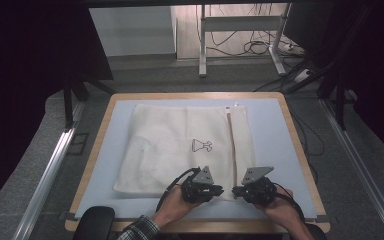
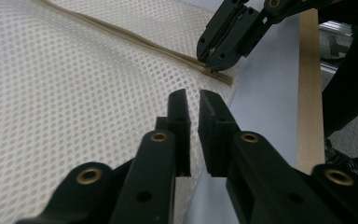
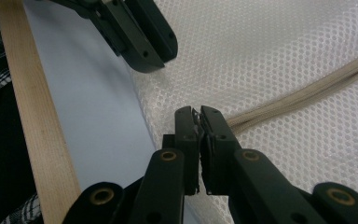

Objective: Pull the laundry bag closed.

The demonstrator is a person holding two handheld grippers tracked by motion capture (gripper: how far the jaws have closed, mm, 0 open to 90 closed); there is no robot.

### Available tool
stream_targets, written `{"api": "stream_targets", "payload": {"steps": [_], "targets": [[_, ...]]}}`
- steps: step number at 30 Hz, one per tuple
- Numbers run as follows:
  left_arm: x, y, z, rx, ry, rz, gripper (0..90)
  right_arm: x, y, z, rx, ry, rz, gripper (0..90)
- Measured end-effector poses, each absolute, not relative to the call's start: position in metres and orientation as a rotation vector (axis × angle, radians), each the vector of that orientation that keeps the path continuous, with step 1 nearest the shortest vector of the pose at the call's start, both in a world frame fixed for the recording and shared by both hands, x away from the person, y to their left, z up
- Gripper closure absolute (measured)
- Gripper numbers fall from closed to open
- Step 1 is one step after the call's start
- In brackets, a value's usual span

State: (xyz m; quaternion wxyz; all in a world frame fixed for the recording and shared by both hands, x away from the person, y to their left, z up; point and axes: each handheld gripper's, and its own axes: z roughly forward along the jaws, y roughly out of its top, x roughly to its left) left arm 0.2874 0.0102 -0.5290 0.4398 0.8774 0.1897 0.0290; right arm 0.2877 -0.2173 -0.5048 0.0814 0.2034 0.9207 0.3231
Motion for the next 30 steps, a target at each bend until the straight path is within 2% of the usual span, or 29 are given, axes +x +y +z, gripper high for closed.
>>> {"api": "stream_targets", "payload": {"steps": [7,30], "targets": [[0.288,0.001,-0.532,2.196,0.46,0.055,89.3,0.288,-0.218,-0.505,0.607,2.749,0.964,85.1],[0.288,-0.015,-0.539,2.225,0.43,0.053,89.9,0.29,-0.218,-0.505,0.627,2.751,0.965,85.1]]}}
